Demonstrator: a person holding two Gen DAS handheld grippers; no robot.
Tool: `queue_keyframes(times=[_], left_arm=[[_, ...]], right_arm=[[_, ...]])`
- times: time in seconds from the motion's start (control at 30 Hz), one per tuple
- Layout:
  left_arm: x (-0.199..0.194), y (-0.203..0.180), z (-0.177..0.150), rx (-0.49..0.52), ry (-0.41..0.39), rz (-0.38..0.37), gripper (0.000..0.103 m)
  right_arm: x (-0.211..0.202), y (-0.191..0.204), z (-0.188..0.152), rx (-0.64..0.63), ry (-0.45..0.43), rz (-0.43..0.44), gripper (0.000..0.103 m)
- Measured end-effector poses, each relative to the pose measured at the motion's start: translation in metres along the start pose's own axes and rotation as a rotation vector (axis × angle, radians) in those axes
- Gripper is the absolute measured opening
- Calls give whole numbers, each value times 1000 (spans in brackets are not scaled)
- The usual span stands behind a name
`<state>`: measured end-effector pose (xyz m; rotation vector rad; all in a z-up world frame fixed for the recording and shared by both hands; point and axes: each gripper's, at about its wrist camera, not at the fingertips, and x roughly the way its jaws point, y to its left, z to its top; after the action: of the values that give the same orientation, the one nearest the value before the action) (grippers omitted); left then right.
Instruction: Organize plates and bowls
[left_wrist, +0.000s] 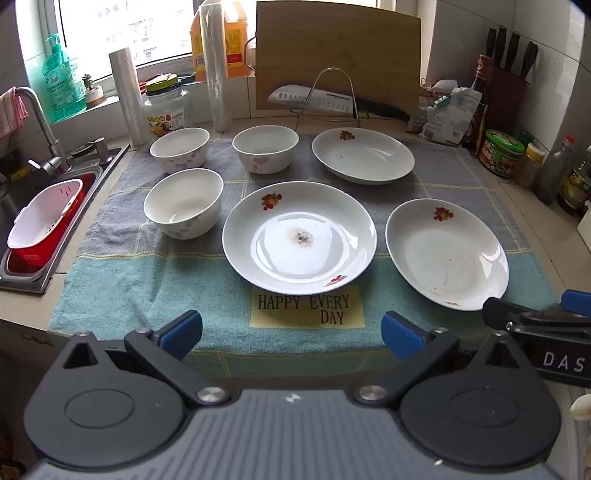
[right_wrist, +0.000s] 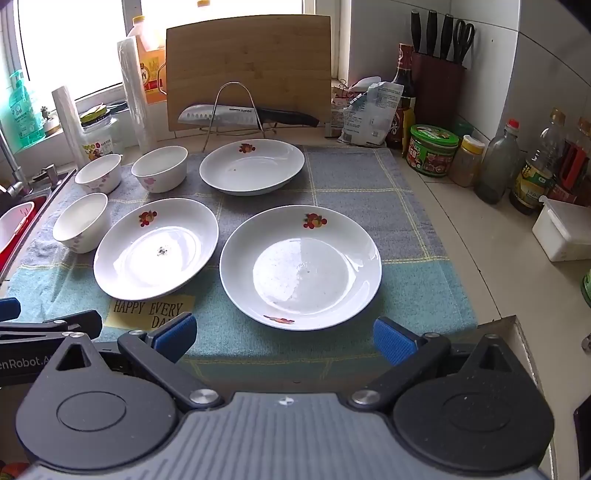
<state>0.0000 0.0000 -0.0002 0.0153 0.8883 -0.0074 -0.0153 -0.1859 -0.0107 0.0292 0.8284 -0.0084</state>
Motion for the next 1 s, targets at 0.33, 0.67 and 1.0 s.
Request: queue_keyframes(times=[0.33, 0.67, 1.0], left_arm=[[0, 5, -2, -3, 6, 2, 102], [-3, 1, 1, -8, 7, 8, 102], [-4, 4, 1, -18, 8, 6, 102]], right_arm=[[-2, -2, 0, -1, -2, -2, 103], [-5, 0, 3, -2, -8, 0, 103], [-5, 1, 3, -2, -10, 2, 103]])
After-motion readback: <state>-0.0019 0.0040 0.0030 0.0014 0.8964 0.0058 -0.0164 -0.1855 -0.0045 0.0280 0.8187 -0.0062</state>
